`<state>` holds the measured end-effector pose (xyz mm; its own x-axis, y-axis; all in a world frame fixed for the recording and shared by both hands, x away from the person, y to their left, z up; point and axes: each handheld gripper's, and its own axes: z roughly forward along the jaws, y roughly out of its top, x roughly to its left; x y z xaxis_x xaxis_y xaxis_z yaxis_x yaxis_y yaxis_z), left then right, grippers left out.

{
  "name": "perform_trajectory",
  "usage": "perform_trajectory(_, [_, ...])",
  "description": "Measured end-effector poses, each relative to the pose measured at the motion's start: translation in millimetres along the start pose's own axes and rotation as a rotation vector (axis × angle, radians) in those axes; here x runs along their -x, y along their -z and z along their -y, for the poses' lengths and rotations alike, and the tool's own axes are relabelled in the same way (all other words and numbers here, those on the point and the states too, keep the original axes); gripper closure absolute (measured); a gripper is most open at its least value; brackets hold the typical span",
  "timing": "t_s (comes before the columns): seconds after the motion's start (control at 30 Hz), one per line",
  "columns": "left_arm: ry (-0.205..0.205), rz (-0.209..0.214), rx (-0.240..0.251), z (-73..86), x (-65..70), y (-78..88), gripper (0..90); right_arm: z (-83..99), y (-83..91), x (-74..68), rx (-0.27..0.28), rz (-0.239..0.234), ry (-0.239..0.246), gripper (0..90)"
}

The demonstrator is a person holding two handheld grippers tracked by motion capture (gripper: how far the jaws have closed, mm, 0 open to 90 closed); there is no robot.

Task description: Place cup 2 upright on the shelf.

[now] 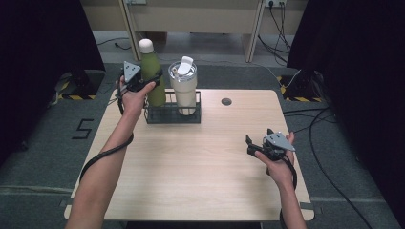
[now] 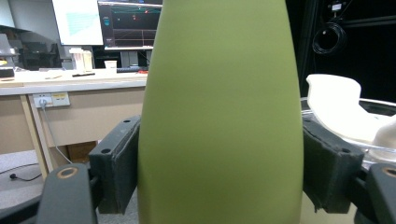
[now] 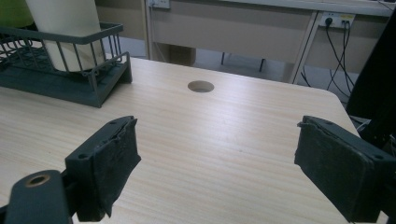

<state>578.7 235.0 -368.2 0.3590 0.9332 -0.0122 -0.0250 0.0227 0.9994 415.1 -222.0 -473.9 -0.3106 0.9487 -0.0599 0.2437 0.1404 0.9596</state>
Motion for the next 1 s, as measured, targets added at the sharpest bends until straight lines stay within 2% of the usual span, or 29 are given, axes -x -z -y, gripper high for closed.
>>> perform_trajectory(0.63, [0.007, -0.005, -0.041, 19.2, -1.2, -4.9, 23.2, 1.8, -1.5, -2.0, -0.011, -0.008, 0.007, 13.3])
perform_trajectory(1.0, [0.016, -0.002, -0.054, 25.0, -1.3, -5.0, 23.2, 2.5, -2.5, -3.6, -0.015, -0.012, 0.010, 13.3])
